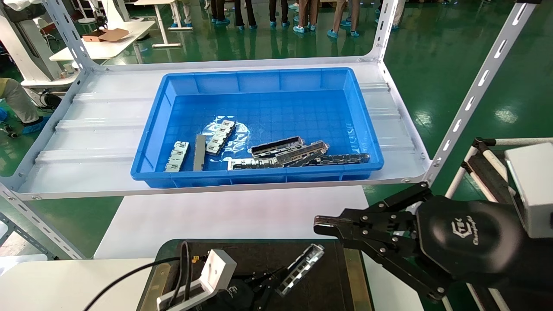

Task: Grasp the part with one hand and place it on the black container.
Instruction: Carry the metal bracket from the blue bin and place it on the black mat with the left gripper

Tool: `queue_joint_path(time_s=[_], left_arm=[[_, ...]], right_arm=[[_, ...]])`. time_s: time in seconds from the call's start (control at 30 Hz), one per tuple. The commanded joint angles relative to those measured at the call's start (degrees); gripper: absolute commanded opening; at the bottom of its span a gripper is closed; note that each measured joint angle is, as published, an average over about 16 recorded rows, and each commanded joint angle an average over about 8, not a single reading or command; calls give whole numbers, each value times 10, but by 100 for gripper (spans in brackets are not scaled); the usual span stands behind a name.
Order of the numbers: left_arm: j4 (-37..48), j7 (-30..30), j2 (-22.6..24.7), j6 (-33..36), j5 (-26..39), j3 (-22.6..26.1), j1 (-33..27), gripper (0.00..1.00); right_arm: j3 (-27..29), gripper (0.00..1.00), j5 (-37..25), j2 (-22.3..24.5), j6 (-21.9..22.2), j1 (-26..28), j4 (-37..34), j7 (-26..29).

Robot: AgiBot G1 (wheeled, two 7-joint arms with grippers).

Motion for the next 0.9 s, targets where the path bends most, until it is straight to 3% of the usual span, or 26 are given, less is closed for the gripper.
queue_joint_path(time_s=[0.03,0.53,0.9], left_arm=[[-1,-7,9,-34,13,5,15,0],[32,-104,78,-234,50,47,51,0],[96,-134,149,-356,34,82,39,0]], right_arm=[[0,0,0,0,0,0,0,0],[0,0,0,0,0,0,0,0],[0,0,0,0,0,0,0,0]])
